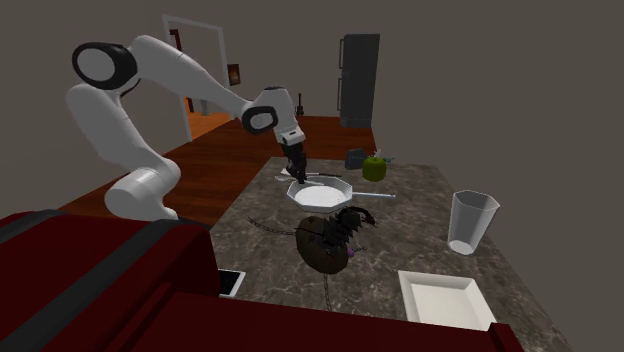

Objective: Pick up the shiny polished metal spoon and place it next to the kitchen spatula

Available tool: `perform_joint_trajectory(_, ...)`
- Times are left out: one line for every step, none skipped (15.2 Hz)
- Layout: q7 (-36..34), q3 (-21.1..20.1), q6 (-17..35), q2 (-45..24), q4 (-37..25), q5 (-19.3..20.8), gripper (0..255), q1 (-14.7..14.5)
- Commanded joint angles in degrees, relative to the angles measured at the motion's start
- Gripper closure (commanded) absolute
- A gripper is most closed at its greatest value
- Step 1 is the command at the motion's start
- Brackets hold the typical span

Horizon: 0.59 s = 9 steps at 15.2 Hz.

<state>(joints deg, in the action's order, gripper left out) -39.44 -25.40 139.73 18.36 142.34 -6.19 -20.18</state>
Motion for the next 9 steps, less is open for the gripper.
perform_joint_trajectory(-3.0, -2.0, -0.7, 1.5, 0.6, -0.5, 255, -1.3)
perform_joint_trajectory(-4.3, -3.0, -1.0, 2.1, 1.0, -0.8, 255, -1.9)
perform_joint_trajectory(-5.7, -4.0, -1.2, 2.7, 1.2, -1.1, 255, -2.6)
perform_joint_trajectory(-7.1, -5.0, -1.5, 3.3, 1.4, -1.4, 255, -3.2)
perform_joint_trajectory(-8.6, -6.0, -1.7, 3.8, 1.6, -1.7, 255, -3.8)
perform_joint_trajectory(-10.0, -7.1, -2.0, 4.2, 1.6, -1.9, 255, -4.4)
perform_joint_trajectory(-11.5, -8.2, -2.3, 4.6, 1.6, -2.2, 255, -5.0)
perform_joint_trajectory(-13.0, -9.3, -2.6, 4.9, 1.5, -2.4, 255, -5.5)
perform_joint_trajectory(-14.5, -10.5, -3.0, 5.1, 1.4, -2.6, 255, -6.0)
